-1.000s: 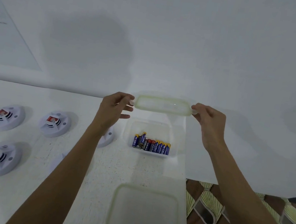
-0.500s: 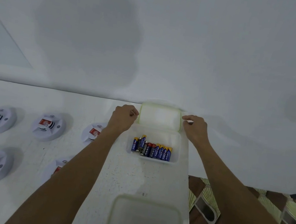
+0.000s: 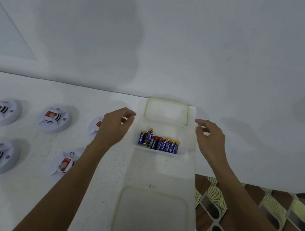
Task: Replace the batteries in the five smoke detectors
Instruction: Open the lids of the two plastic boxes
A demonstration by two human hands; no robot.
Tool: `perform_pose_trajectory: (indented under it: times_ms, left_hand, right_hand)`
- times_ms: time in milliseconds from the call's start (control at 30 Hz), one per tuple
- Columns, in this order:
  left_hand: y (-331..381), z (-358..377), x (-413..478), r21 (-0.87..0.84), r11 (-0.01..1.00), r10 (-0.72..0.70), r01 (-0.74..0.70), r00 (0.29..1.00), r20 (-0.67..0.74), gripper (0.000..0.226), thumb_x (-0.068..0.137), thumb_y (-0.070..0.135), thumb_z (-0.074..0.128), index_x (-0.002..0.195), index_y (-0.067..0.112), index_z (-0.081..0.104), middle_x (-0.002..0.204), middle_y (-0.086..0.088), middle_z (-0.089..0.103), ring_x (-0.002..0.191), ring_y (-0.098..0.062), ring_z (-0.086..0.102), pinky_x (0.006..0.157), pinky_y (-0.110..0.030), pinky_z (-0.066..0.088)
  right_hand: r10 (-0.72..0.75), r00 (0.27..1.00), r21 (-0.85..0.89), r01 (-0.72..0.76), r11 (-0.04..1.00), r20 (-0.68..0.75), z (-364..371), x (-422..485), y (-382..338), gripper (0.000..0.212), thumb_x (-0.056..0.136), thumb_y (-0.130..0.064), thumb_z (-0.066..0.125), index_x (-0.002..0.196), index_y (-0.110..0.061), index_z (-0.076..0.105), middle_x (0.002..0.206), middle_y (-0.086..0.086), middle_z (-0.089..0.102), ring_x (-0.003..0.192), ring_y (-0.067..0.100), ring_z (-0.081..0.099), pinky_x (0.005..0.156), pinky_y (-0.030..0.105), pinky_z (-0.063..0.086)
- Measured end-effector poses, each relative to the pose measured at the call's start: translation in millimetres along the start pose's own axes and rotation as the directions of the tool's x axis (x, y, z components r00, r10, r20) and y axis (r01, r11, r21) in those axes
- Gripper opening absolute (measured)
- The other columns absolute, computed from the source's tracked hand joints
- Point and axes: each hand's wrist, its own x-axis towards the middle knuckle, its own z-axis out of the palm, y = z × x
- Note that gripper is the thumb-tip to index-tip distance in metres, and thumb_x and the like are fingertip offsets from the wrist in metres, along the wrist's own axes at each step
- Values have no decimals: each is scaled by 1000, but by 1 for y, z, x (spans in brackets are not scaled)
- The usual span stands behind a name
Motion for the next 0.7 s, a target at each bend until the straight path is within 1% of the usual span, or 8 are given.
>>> perform_pose_trajectory:
  times_ms: [67, 133, 167, 267, 333, 433, 600, 700]
  left_hand:
    - [2, -7, -34, -51, 999, -9, 10, 999, 31, 14, 95, 17, 56, 103, 17, 67, 90, 10, 66, 77, 5, 58, 64, -1, 42]
    - [0, -12, -72, -93, 994, -51, 61, 993, 105, 13, 94, 19, 56, 103, 21, 65, 88, 13, 66, 78, 1, 61, 66, -11, 49]
    - [-1, -15, -92, -121, 987, -89, 109, 983, 160, 12, 94, 22, 56, 103, 23, 65, 88, 12, 66, 78, -2, 63, 66, -17, 53]
    - [0, -24, -145, -212, 940, -188, 268, 924, 334, 17, 92, 33, 57, 108, 28, 64, 93, 7, 69, 81, -9, 67, 65, -28, 59]
    - [5, -27, -172, -285, 889, -231, 358, 889, 394, 21, 88, 37, 62, 108, 31, 64, 96, 5, 70, 84, -10, 68, 65, -30, 60]
    - [10, -28, -197, -402, 806, -254, 435, 866, 430, 24, 85, 34, 68, 109, 34, 65, 101, 1, 69, 89, -14, 69, 67, -35, 60]
    - [10, -26, -214, -449, 749, -254, 488, 836, 485, 28, 89, 34, 61, 116, 41, 59, 101, -3, 70, 93, -16, 67, 70, -40, 60]
    - [11, -24, -219, -476, 726, -240, 496, 832, 501, 28, 93, 32, 55, 121, 37, 55, 101, -8, 70, 95, -20, 66, 69, -39, 59]
  right_hand:
    - [-7, 1000, 42, 6, 999, 17, -9, -29, -4, 22, 97, -11, 54, 112, -17, 68, 112, 0, 67, 91, 7, 60, 76, 6, 48]
    - [14, 997, 62, -19, 998, 76, -18, -61, -5, 21, 97, -17, 55, 112, -21, 68, 104, -6, 68, 90, 6, 62, 80, 26, 55]
    - [33, 992, 68, -41, 997, 120, -23, -78, -5, 21, 96, -19, 56, 112, -24, 68, 100, -9, 68, 89, 6, 63, 80, 30, 56]
    - [100, 959, 92, -128, 988, 266, -37, -130, -8, 22, 95, -23, 58, 110, -38, 64, 92, -9, 67, 82, 12, 65, 70, 27, 57]
    - [143, 920, 143, -207, 968, 366, -44, -159, -8, 25, 94, -24, 61, 112, -41, 62, 90, -6, 66, 79, 15, 65, 66, 29, 60]
    - [217, 852, 161, -327, 931, 476, -47, -190, -1, 35, 93, -25, 62, 126, -36, 58, 102, 2, 64, 88, 17, 67, 72, 35, 61]
    - [284, 812, 323, -487, 812, 511, -42, -214, 6, 38, 96, -17, 58, 127, -38, 56, 109, 12, 65, 99, 22, 67, 80, 41, 60]
    - [287, 786, 424, -556, 714, 547, -41, -218, 8, 38, 95, -17, 58, 129, -34, 57, 112, 18, 66, 104, 28, 67, 84, 45, 58]
